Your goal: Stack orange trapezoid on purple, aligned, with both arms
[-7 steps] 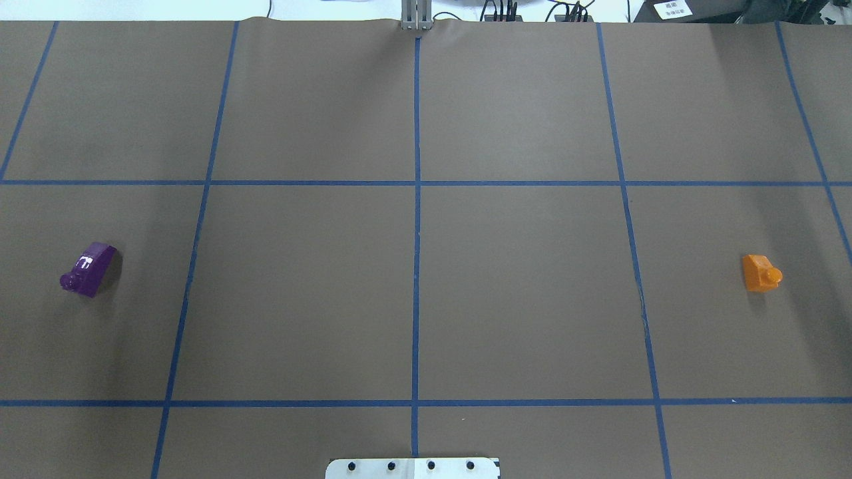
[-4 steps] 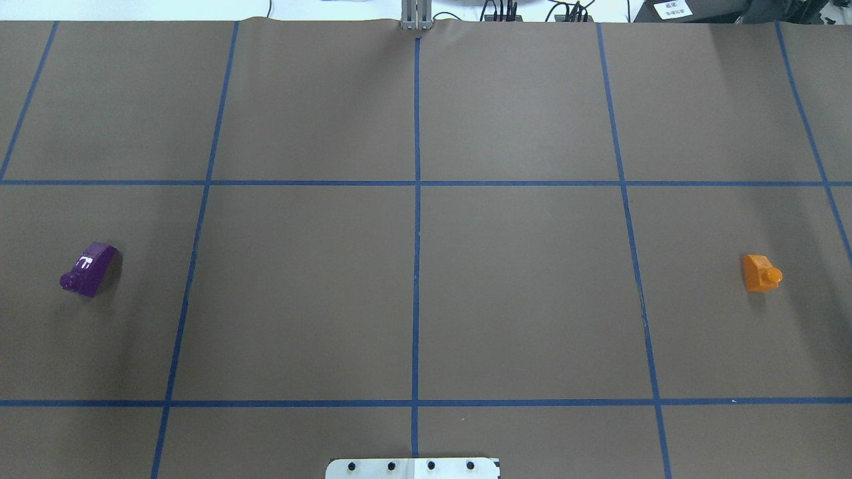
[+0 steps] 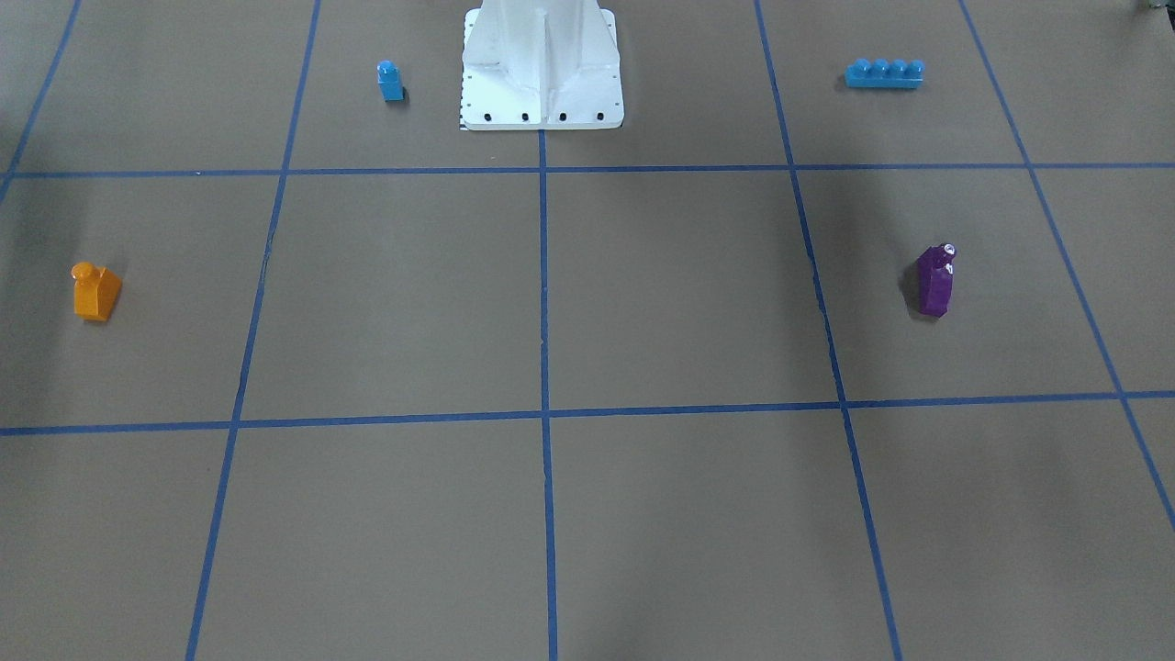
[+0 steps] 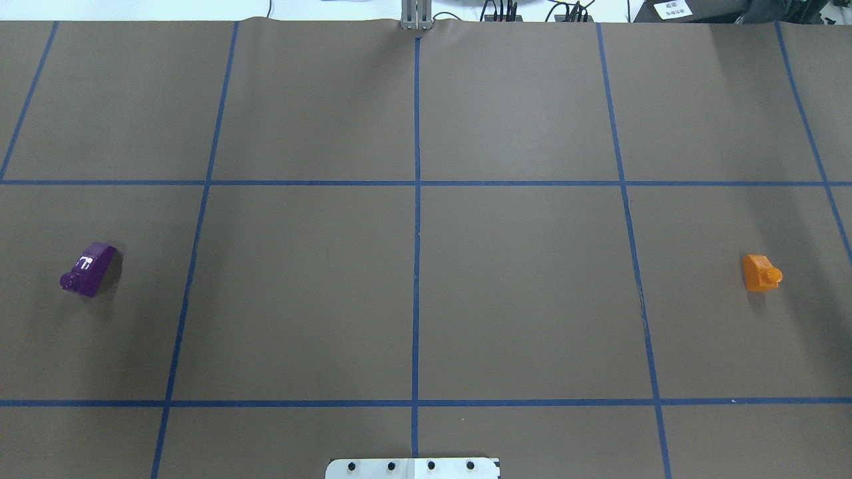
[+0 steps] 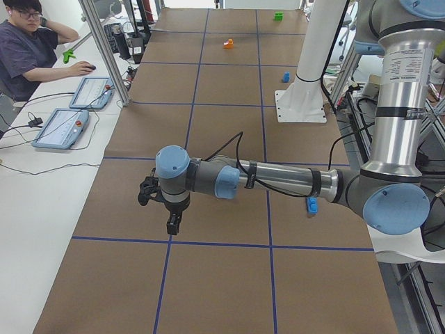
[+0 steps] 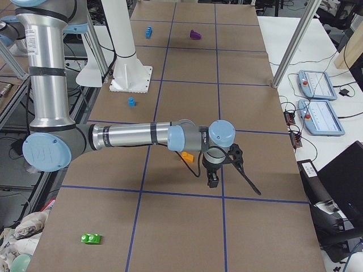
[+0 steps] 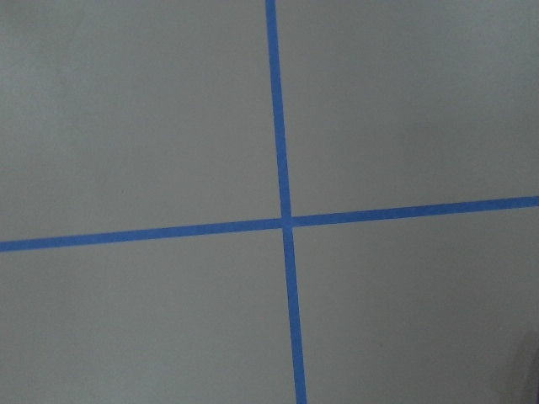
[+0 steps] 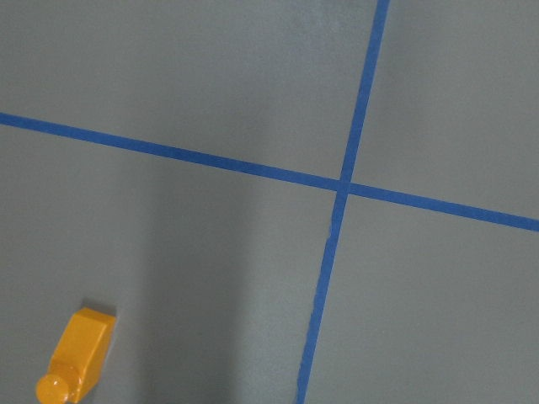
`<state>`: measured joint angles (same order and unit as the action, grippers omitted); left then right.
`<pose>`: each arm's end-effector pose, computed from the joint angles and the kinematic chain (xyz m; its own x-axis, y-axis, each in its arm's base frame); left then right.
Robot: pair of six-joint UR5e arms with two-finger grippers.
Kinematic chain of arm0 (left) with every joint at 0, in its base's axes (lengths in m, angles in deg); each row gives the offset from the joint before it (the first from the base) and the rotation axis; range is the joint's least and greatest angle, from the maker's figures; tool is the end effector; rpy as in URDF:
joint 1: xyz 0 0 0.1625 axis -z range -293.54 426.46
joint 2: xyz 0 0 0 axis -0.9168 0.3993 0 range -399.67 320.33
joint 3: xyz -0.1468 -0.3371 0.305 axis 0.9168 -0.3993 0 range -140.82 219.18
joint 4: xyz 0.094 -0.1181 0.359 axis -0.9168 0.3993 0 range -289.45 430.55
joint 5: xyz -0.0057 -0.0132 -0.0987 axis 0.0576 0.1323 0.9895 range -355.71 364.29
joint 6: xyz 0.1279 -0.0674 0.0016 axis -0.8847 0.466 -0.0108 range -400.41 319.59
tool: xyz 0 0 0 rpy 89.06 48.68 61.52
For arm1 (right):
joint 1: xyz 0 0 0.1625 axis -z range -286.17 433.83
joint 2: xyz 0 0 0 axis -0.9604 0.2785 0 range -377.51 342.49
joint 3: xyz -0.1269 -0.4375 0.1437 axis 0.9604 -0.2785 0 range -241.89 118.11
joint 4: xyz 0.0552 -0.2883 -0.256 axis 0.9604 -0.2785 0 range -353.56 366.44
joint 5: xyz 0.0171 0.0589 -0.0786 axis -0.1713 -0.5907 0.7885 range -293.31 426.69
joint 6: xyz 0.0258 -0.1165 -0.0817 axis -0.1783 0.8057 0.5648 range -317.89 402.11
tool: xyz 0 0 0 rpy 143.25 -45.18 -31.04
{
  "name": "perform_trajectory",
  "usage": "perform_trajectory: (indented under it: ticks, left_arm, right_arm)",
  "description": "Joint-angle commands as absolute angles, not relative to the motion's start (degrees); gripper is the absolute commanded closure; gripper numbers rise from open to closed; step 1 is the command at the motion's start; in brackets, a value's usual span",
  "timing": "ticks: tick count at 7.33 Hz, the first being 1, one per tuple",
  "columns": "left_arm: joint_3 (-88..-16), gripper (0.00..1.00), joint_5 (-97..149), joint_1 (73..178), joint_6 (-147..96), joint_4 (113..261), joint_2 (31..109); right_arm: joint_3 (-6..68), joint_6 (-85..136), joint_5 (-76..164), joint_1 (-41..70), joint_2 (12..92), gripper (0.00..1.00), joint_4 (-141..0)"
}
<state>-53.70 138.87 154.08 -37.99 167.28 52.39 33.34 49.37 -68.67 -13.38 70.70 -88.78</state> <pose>-0.0111 -0.5011 0.6891 0.7068 0.1300 -0.6954 -0.0109 0.9849 0.1730 0.0069 -0.4819 0.6935 0.6890 -0.1824 0.7014 0.1368 0.9831 0.1213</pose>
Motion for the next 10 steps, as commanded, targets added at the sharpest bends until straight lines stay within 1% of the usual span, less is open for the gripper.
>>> perform_trajectory:
  ticks: [1,3,5,6,8,9,10]
  left_arm:
    - [-53.45,0.00,142.96,151.30,-30.98,176.59,50.78]
    - [-58.09,0.00,141.06,138.95,-6.16,189.59,47.27]
    - [-65.29,0.00,132.58,127.61,5.85,190.52,43.49]
    - [-66.37,0.00,127.65,121.72,10.95,192.26,42.51]
    - [-64.55,0.00,123.74,115.70,13.29,193.86,42.68]
    - [-62.53,0.00,123.73,114.20,12.94,193.86,43.20]
    - [-62.07,0.01,123.73,114.10,12.85,193.95,43.47]
  right_arm:
    - [34.52,48.09,-68.66,-13.09,69.77,0.00,-85.96]
    - [36.45,48.09,-68.92,-12.83,69.85,0.00,-85.59]
    - [36.37,48.09,-69.36,-12.74,70.38,0.00,-85.59]
    - [36.37,48.09,-69.36,-12.66,70.30,0.00,-85.59]
    - [36.37,48.09,-69.36,-12.39,70.21,0.00,-85.59]
    - [36.46,48.09,-69.36,-12.39,70.12,0.00,-85.59]
    - [36.37,48.09,-69.28,-12.39,70.12,0.00,-85.59]
